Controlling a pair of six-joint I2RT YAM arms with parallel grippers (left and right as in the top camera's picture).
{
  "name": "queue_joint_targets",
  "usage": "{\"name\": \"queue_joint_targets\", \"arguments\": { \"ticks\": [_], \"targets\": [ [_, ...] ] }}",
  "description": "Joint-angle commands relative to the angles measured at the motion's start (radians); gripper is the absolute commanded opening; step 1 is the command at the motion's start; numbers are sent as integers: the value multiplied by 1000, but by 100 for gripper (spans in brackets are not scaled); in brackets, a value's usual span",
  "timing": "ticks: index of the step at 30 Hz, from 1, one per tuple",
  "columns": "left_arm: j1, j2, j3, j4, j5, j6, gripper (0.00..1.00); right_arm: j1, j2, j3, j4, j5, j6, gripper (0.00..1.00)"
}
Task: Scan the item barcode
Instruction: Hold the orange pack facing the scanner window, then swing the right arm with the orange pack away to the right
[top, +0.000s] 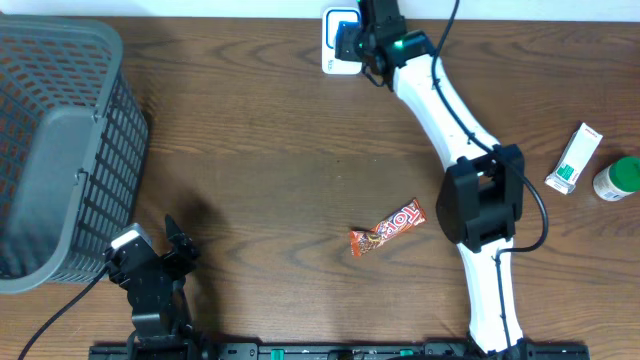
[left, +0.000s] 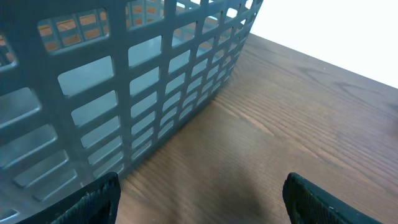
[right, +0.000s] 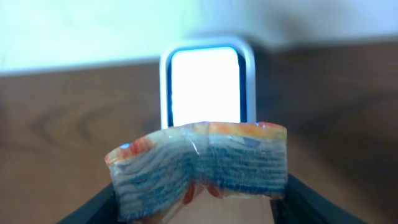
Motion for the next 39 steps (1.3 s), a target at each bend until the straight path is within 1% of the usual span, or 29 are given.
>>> {"name": "queue_joint_targets", "arguments": {
  "ticks": [1, 9, 11, 13, 21, 23, 24, 28, 32, 36, 39],
  "targets": [
    [2, -3, -8, -1, -13, -6, 84, 10, 19, 15, 90, 150, -37, 60],
    [2, -3, -8, -1, -13, -6, 84, 10, 80, 15, 216, 153, -36, 59],
    [2, -3, -8, -1, -13, -6, 84, 12, 103, 15, 233, 152, -36, 57],
    [2, -3, -8, -1, -13, -6, 84, 14, 121, 15, 240, 152, -36, 55],
    [2, -3, -8, -1, -13, -6, 84, 14, 133, 26, 208, 157, -40, 56],
    [2, -3, -8, -1, -13, -5, 84, 13, 122, 68, 134, 157, -45, 57],
    [2, -3, -8, -1, -13, -6, 84, 10, 106, 122, 41, 158, -64, 58],
    [2, -3, -8, -1, -13, -6, 84, -6, 71, 249, -192, 180, -89, 60],
    [2, -3, -8, -1, -13, -5, 84, -34, 40, 352, -499, 282, -89, 58],
    [2, -3, -8, -1, -13, -5, 84, -78, 29, 374, -771, 423, -88, 55],
    [2, -3, -8, -1, -13, -6, 84, -134, 34, 366, -948, 468, -84, 51]
  ]
}}
